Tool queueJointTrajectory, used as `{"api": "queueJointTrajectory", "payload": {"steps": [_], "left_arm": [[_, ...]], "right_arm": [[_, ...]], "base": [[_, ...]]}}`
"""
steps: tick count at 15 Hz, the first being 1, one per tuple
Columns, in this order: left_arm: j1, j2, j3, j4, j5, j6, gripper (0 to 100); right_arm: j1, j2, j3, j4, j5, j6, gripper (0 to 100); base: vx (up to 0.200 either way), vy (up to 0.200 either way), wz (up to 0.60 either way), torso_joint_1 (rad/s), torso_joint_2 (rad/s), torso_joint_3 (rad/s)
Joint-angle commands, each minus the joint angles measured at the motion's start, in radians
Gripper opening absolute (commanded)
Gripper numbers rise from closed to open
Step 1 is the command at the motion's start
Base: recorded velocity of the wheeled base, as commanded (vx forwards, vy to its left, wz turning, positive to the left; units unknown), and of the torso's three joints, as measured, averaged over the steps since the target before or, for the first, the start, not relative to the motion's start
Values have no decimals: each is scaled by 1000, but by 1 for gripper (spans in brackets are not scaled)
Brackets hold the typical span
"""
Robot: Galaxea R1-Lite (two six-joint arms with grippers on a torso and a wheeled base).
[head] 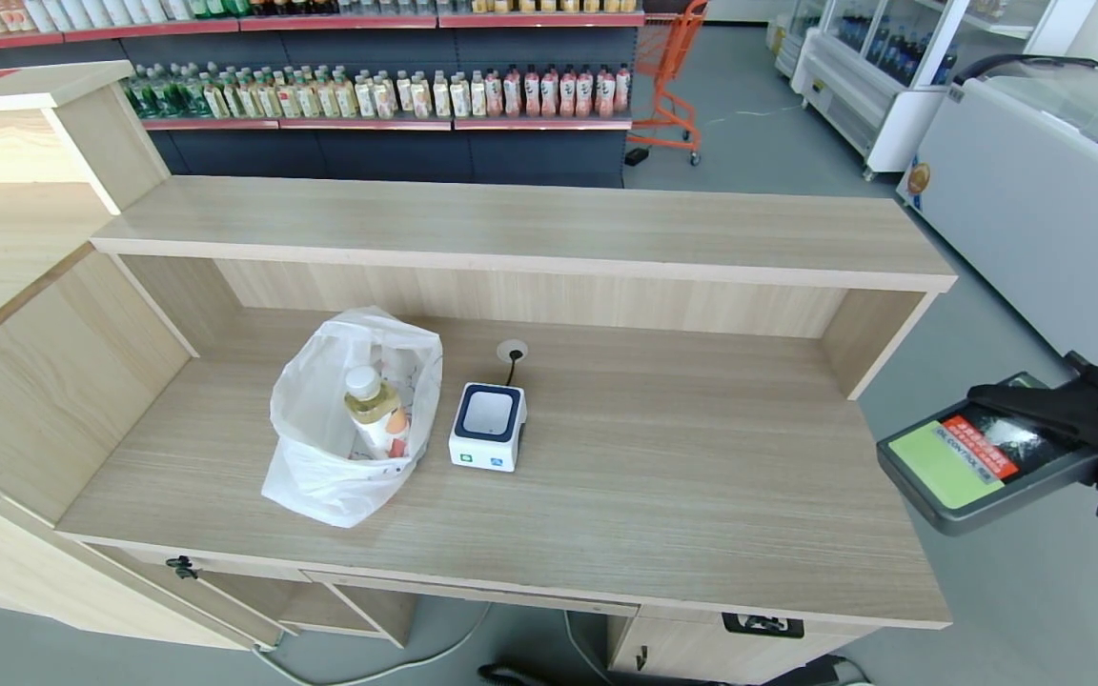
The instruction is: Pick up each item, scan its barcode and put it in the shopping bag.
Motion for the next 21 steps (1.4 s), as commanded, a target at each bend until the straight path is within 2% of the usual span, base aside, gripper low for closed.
{"api": "queueJointTrajectory", "payload": {"steps": [1,3,7,13,21], "left_arm": [[0,0,0,0,0,1,100],[0,0,-1,0,0,3,100],[0,0,-1,0,0,15,100],[0,0,0,0,0,15,100],[0,0,-1,0,-1,13,100]], "right_arm": [[-29,-3,3,1,0,-1,0],[-29,-22,13,2,-3,-1,0],[-30,-29,42,1,-6,1,0],[-36,-23,40,-4,-6,-1,0],[-39,3,-6,-6,-5,-4,0]], "base": [[0,0,0,0,0,0],[0,0,0,0,0,0],[0,200,0,0,4,2],[0,200,0,6,4,3],[0,0,0,0,0,0]]}}
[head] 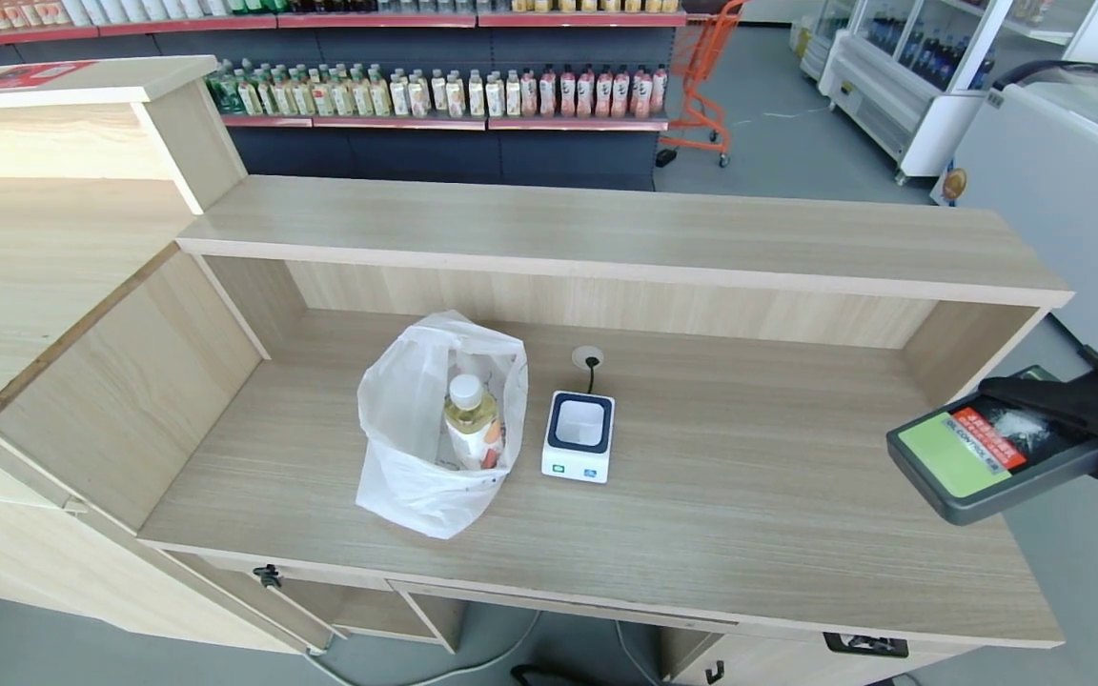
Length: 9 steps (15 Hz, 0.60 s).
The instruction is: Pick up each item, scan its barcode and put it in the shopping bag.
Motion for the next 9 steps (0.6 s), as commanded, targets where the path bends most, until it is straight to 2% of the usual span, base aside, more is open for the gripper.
{"api": "queueJointTrajectory", "payload": {"steps": [1,4,7,9], "left_arm": [[1,1,0,0,0,0,100],[1,0,0,0,0,0,100],[1,0,-1,0,0,0,100],[1,0,-1,0,2,-4,100]], "right_arm": [[-2,6,0,0,0,0,0],[1,17,3,1,0,-1,0],[13,31,14,0,0,-11,0],[17,29,49,1,0,-72,0]], "base": [[200,0,0,-2,2,2],[200,0,0,-7,-4,7],[0,0,0,0,0,0],[0,200,0,0,17,0]]}}
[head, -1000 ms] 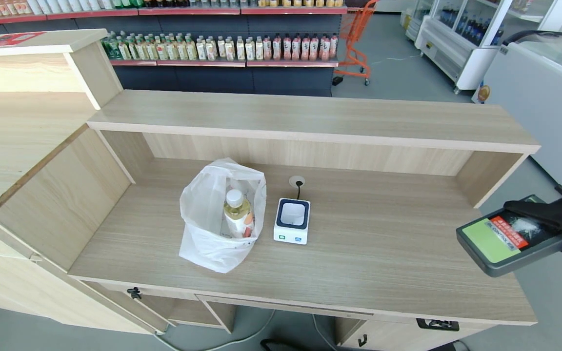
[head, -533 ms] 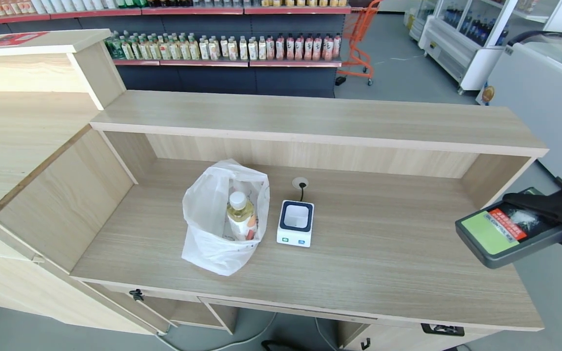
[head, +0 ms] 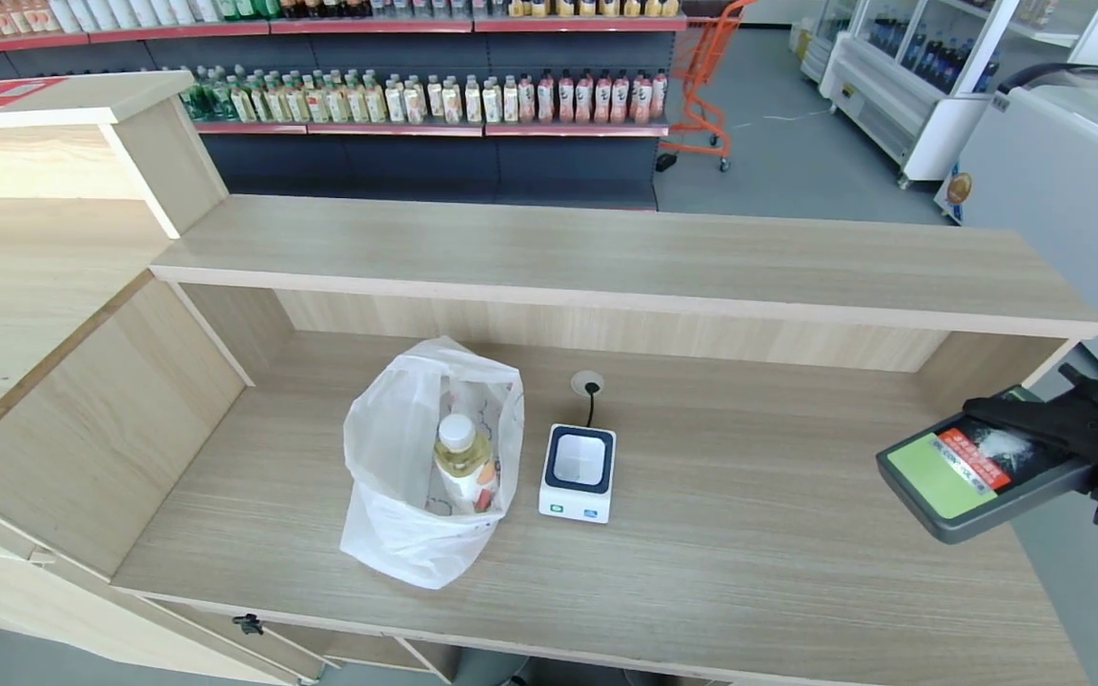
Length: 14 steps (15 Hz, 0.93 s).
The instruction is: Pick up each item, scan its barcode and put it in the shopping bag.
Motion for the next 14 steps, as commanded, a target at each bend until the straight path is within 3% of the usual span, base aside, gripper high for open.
{"api": "queueJointTrajectory", "payload": {"steps": [1,5,7,9,14], "left_arm": [[0,0,0,0,1,-1,100],[0,0,-1,0,1,-2,100],[0,0,0,0,1,-1,100],[0,0,0,0,1,-2,100],[0,0,0,0,1,-2,100]], "right_arm": [[4,4,30,-1,0,-31,0],[7,68,37,2,0,-159,0],[7,163,29,-2,-12,-376,0],[23,269,-19,-13,-110,-579,0],[124,438,-131,-96,-113,-577,0]], "base": [[0,200,0,-36,-17,7],[0,200,0,6,8,4],[0,200,0,-12,-5,0],[0,0,0,0,0,0],[0,0,0,0,0,0]]}}
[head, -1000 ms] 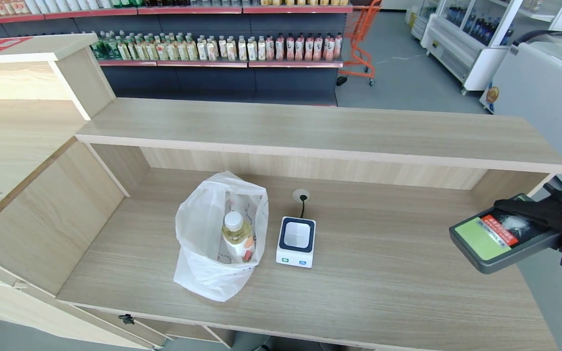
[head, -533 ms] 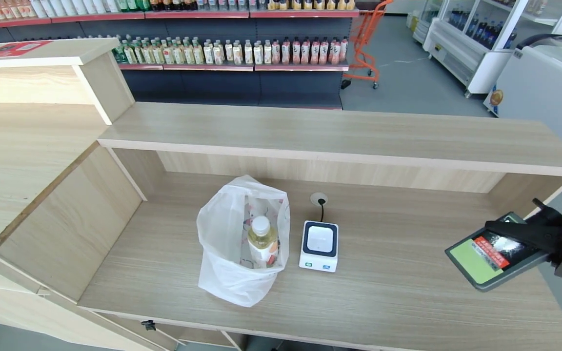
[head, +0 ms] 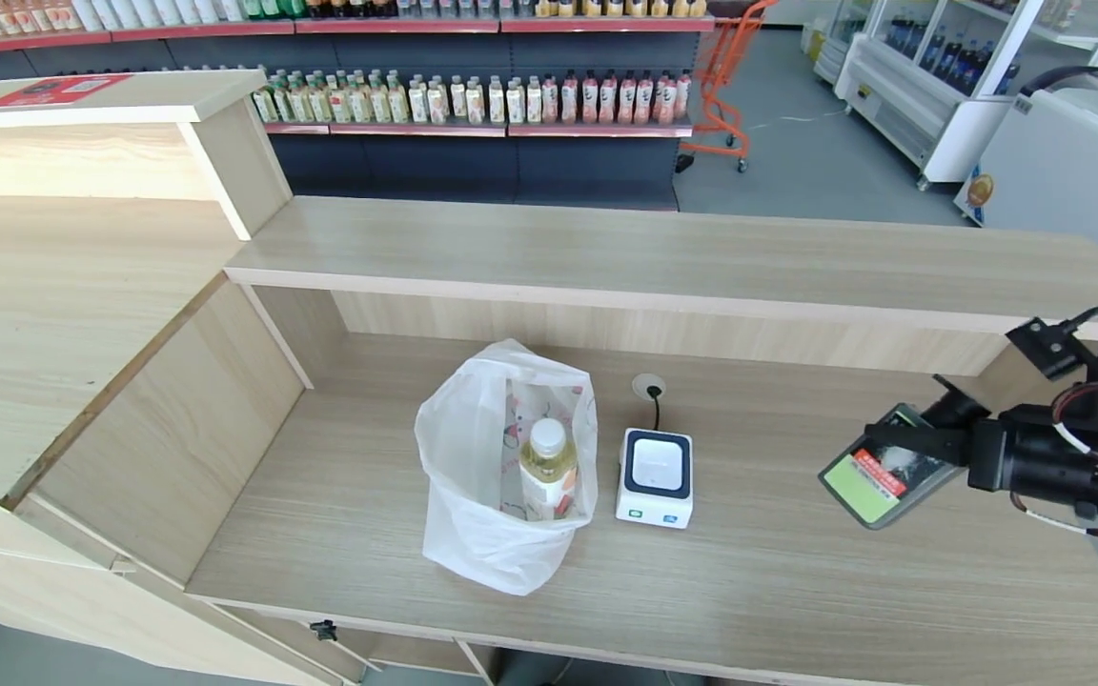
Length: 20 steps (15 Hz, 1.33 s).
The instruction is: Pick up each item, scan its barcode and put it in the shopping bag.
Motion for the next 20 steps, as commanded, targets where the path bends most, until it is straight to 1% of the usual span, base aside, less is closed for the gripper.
{"api": "queueJointTrajectory", "payload": {"steps": [1,3,5,6,7,8,9,13,16,20], "left_arm": [[-1,0,0,0,0,0,100],[-1,0,0,0,0,0,100],[-1,0,0,0,0,0,100],[-1,0,-2,0,0,0,100],[-1,0,0,0,0,0,100],[-1,0,0,0,0,0,100],[-1,0,0,0,0,0,100],[-1,0,0,0,0,0,100],[-1,0,0,0,0,0,100],[-1,0,0,0,0,0,100]], "right_arm": [[61,106,-41,-32,1,22,0],[131,177,-64,-83,-2,19,0],[193,257,-66,-196,-11,19,0],[210,281,-69,-228,-13,17,0],[248,335,-81,-291,-54,14,0],[271,376,-105,-316,-109,11,0],[283,403,-130,-319,-137,11,0],[286,462,-178,-316,-143,-38,0],[286,502,-201,-322,-168,-38,0],[300,559,-270,-343,-172,-26,0]], "base": [[0,0,0,0,0,0],[0,0,0,0,0,0],[0,0,0,0,0,0],[0,0,0,0,0,0],[0,0,0,0,0,0],[0,0,0,0,0,0],[0,0,0,0,0,0],[0,0,0,0,0,0],[0,0,0,0,0,0],[0,0,0,0,0,0]]}}
